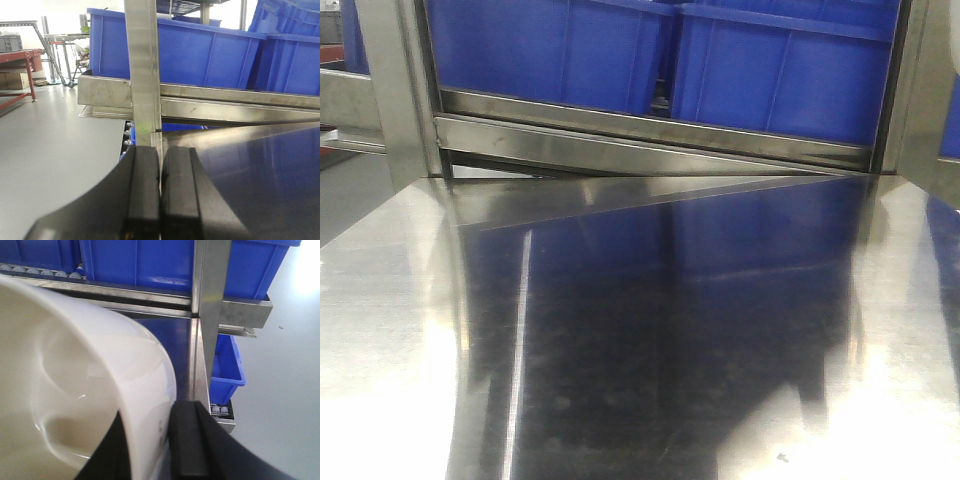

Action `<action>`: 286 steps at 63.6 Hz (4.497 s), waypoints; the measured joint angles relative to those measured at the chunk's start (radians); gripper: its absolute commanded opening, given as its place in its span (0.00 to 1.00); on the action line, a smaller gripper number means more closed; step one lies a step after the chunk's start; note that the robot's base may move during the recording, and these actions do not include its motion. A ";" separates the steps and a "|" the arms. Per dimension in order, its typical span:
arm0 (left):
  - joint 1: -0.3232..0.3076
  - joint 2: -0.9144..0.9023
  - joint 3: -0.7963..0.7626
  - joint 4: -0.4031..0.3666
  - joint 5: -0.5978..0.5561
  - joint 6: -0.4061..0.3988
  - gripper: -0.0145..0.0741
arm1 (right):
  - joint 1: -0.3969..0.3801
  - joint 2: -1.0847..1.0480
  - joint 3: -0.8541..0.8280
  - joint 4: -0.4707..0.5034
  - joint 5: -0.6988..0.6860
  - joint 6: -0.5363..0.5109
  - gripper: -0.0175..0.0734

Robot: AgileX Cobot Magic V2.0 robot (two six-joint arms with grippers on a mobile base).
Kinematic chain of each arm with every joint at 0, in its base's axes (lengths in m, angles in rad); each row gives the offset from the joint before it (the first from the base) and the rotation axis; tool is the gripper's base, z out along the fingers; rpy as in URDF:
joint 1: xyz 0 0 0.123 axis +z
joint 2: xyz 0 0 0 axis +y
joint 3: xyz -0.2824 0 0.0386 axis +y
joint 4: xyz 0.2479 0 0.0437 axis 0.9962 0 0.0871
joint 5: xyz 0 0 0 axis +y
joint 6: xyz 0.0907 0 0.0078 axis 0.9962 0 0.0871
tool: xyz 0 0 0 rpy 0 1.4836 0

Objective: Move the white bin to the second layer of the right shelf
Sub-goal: 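Lift the white bin off the table with the right gripper, then hold the lifted bin in the right gripper and back away, then turn the base away from the table, holding the bin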

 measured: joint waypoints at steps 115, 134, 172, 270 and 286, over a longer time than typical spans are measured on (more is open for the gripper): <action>0.000 0.000 0.000 0.000 0.000 0.000 0.26 | 0.000 0.000 0.002 0.000 0.000 0.000 0.25; 0.000 0.000 0.000 0.000 0.000 0.000 0.26 | 0.000 -0.002 0.002 0.000 0.000 0.000 0.25; 0.000 0.000 0.000 0.000 0.000 0.000 0.26 | 0.000 -0.002 0.002 0.000 0.000 0.000 0.25; 0.000 0.000 0.000 0.000 0.000 0.000 0.26 | 0.000 -0.002 0.002 0.000 0.000 0.000 0.25; 0.000 0.000 0.000 0.000 0.000 0.000 0.26 | 0.000 -0.002 0.002 0.000 0.000 0.000 0.25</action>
